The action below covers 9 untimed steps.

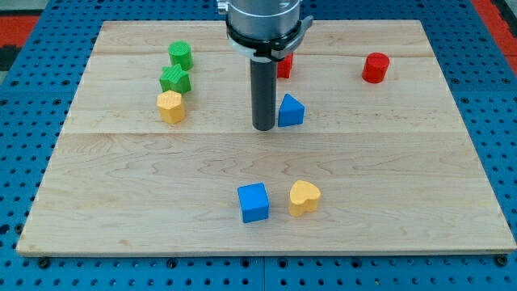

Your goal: Push the red circle slightly up

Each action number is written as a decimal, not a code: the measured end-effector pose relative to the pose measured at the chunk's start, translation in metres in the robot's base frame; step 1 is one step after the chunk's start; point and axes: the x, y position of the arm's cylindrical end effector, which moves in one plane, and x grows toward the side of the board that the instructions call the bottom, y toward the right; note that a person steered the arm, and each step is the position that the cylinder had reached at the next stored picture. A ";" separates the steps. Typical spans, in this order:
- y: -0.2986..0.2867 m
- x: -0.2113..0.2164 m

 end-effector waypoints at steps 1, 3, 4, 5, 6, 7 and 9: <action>0.029 -0.004; 0.178 0.001; 0.230 -0.074; 0.250 -0.124; 0.213 -0.121; 0.221 -0.103; 0.157 -0.120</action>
